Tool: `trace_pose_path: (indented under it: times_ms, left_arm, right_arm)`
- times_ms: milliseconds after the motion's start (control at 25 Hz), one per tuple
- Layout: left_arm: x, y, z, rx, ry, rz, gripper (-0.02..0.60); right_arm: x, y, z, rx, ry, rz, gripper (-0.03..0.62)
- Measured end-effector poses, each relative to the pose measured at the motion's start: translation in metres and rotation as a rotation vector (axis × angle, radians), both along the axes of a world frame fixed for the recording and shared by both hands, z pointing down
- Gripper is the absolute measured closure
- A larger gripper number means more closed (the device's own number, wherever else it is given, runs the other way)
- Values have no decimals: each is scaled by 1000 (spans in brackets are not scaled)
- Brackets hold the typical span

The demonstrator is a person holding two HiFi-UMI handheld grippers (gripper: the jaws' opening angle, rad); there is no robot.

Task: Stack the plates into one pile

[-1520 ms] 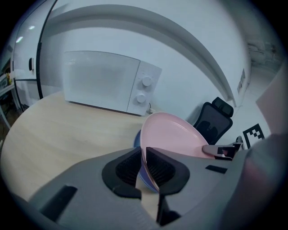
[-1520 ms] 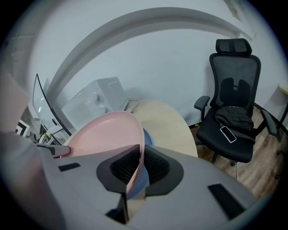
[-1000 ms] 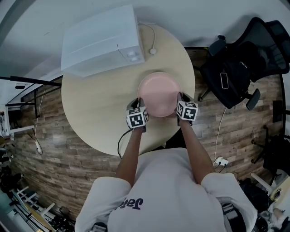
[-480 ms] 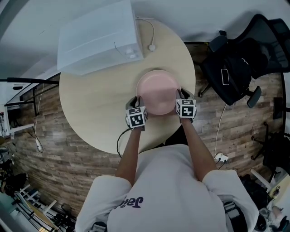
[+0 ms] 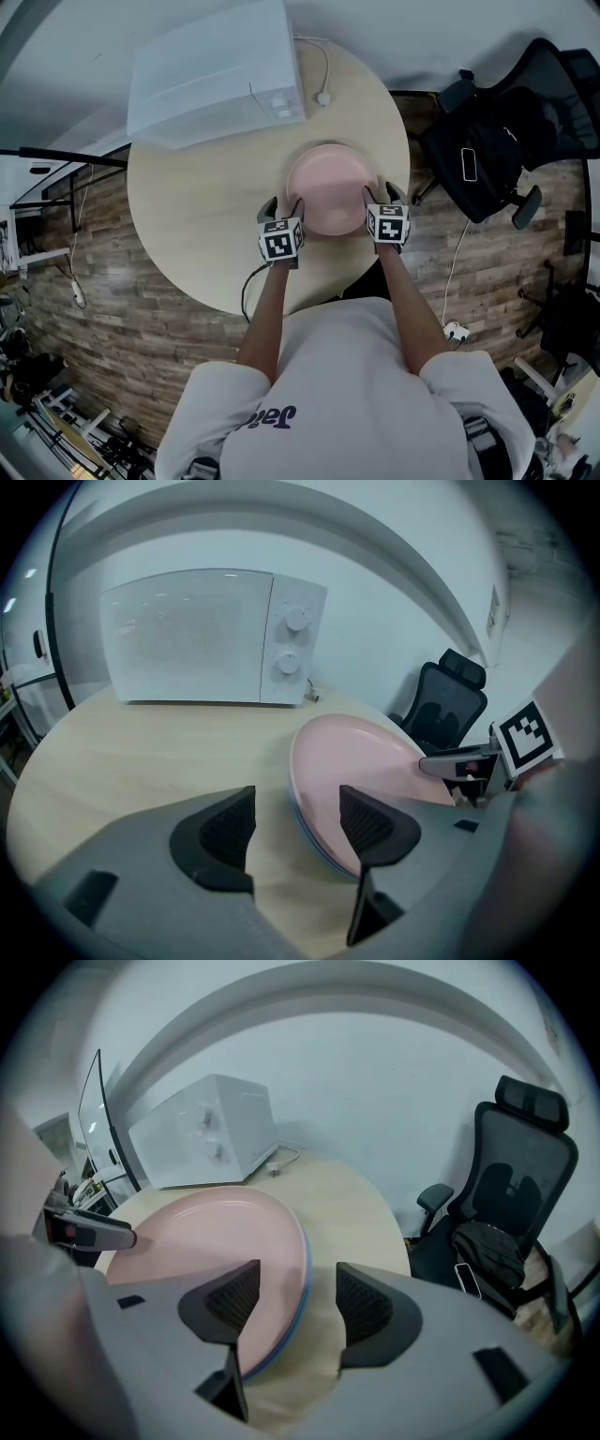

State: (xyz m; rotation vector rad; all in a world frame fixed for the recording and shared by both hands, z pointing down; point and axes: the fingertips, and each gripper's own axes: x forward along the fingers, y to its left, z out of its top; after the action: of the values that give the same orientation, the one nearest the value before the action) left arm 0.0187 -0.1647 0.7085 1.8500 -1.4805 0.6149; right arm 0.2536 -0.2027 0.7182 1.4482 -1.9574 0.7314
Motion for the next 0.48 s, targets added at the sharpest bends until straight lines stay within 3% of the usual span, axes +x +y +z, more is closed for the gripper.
trace_pose_path:
  times_ms: [280, 480]
  left_arm:
    - [-9, -10, -44, 118, 11, -2, 311]
    - [-19, -16, -96, 244, -36, 16, 320]
  right_arm:
    - [-22, -18, -52, 131, -26, -41, 350]
    - [-56, -27, -112, 267, -74, -115, 352]
